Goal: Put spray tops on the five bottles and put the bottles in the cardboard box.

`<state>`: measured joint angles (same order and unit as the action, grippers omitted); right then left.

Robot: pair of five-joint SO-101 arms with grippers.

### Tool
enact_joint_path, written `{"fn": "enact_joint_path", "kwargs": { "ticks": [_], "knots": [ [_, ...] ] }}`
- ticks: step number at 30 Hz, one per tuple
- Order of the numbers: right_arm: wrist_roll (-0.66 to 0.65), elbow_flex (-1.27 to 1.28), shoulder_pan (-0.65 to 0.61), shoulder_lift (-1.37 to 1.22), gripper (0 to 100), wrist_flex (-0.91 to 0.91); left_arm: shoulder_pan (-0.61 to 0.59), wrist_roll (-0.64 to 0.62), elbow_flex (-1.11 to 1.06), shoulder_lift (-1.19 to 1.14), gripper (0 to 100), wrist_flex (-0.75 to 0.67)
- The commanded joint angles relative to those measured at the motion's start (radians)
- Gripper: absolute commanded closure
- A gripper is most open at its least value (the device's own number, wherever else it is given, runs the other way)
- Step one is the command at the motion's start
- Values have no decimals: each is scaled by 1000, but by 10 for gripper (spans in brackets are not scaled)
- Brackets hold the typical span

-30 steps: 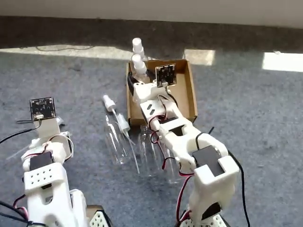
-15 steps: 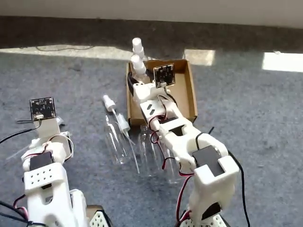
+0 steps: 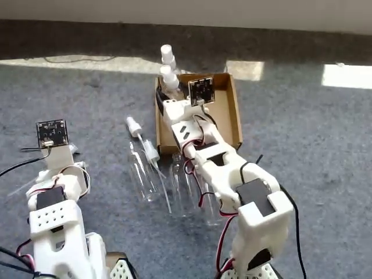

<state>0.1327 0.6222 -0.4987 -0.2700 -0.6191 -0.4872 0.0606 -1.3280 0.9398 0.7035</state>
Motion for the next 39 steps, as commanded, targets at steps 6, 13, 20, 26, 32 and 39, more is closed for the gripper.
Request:
{"fn": "enact_joint_path", "kwargs": {
  "ticks": [6,13,20,26,32,39],
  "knots": [
    [-17,-85,13,15,991,-16,19,9,4,16,845,-17],
    [-18,-77,13,13,991,-15,19,9,4,16,845,-15],
    [-20,-77,13,13,991,-15,19,9,4,16,845,-14],
    [-20,-77,13,13,985,-15,19,9,4,16,845,-14],
    [-20,-77,10,15,876,-15,19,9,4,16,845,-14],
    [-20,-76,8,16,874,-15,19,9,4,16,845,-14]
  ]
}}
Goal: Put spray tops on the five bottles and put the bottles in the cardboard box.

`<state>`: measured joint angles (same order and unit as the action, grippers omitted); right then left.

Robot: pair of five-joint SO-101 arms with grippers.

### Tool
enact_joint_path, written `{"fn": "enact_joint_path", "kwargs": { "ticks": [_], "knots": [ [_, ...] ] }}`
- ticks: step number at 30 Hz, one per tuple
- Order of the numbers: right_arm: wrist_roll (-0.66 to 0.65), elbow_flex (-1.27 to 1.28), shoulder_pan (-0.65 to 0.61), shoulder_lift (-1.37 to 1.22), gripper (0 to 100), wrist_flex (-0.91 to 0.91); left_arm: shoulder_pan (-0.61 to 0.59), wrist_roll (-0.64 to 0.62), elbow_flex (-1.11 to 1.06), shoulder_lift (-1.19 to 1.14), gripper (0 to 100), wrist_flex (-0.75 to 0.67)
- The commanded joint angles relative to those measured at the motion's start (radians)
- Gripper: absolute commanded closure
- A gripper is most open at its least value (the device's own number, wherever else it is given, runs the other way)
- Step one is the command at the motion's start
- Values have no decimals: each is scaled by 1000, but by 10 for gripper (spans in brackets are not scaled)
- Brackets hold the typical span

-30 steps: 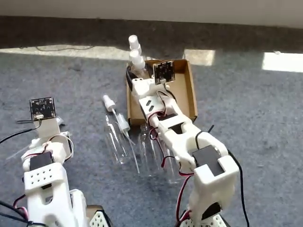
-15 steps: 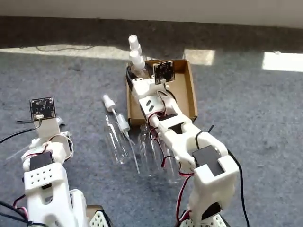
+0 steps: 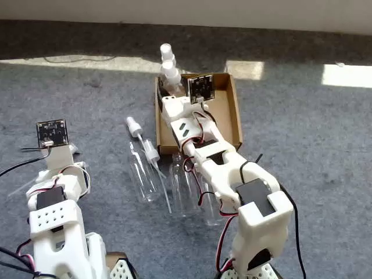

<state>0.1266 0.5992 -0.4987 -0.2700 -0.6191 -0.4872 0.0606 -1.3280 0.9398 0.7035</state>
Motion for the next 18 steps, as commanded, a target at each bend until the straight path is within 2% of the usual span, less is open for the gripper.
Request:
{"fn": "enact_joint_path", "kwargs": {
  "ticks": [1,7,18],
  "knots": [
    [-15,-53,7,16,874,-15,19,9,4,16,845,-14],
    [-69,-39,7,16,874,-15,19,9,4,16,845,-14],
    [-72,-15,-25,19,872,-15,19,9,4,16,845,-14]
  ]
}}
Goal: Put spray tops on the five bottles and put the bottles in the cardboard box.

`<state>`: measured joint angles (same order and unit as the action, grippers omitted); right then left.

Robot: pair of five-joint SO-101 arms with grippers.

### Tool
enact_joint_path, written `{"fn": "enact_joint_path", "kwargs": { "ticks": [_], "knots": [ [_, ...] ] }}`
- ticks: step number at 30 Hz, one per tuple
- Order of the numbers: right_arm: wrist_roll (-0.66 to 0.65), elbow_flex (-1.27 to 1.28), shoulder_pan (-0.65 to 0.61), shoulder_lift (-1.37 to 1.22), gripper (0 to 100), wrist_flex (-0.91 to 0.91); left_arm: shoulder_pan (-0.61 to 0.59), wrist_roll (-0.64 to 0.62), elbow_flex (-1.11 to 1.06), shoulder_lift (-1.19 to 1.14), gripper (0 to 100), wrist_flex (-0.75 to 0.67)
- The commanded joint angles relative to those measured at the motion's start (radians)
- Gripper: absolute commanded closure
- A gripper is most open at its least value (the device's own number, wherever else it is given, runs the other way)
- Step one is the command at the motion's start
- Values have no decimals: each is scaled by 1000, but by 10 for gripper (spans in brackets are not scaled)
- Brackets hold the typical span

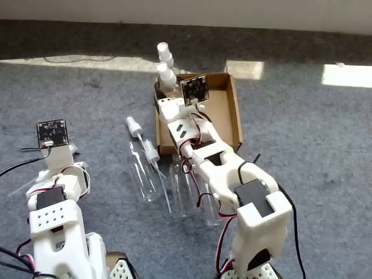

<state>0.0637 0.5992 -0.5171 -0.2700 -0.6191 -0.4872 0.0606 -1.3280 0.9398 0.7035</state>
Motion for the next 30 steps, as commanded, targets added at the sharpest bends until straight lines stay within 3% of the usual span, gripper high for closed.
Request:
{"fn": "enact_joint_path", "kwargs": {
  "ticks": [1,22,30],
  "knots": [
    [-9,-15,-7,18,872,-15,19,9,4,16,845,-14],
    [-8,12,-7,19,870,-15,18,9,4,16,845,-14],
    [-8,13,-7,21,739,-15,16,9,4,16,845,-14]
  ]
}}
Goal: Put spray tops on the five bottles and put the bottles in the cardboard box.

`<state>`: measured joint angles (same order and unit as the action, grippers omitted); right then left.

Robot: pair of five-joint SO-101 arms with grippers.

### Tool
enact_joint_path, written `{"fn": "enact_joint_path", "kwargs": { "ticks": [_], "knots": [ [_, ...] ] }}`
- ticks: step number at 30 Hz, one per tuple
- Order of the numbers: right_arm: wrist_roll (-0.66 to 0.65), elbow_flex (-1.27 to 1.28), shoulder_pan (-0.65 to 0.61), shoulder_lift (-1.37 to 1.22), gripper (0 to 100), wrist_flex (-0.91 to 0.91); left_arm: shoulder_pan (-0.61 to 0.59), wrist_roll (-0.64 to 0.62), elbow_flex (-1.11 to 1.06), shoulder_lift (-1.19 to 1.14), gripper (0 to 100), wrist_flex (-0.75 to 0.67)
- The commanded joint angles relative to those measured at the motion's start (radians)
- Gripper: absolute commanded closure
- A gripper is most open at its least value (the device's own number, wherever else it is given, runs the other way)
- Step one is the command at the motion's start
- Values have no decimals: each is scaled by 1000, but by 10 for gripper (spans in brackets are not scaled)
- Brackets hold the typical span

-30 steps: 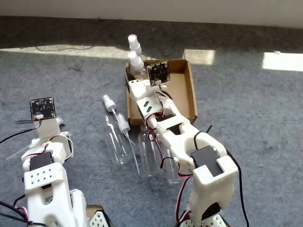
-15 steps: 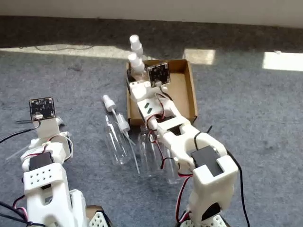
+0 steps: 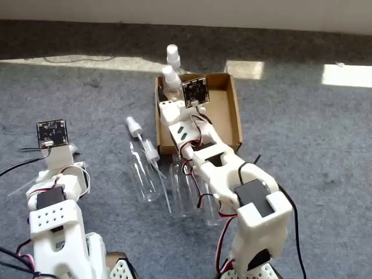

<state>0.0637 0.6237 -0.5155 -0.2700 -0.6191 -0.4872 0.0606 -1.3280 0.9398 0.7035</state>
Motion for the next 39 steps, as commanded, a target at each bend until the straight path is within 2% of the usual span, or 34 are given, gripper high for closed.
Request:
{"fn": "enact_joint_path", "kwargs": {
  "ticks": [1,14,18,30,35,39],
  "knots": [
    [-8,-12,-8,21,739,-15,16,9,4,16,845,-14],
    [-12,-21,-12,30,739,-15,15,9,4,16,845,-15],
    [-11,-4,-12,117,739,2,15,9,4,16,845,-15],
    [-8,8,-15,493,739,424,15,9,2,15,845,-17],
    [-8,10,-42,699,739,705,15,9,2,13,845,-17],
    [-8,12,-82,892,739,1055,15,9,2,10,845,-17]
  ]
}}
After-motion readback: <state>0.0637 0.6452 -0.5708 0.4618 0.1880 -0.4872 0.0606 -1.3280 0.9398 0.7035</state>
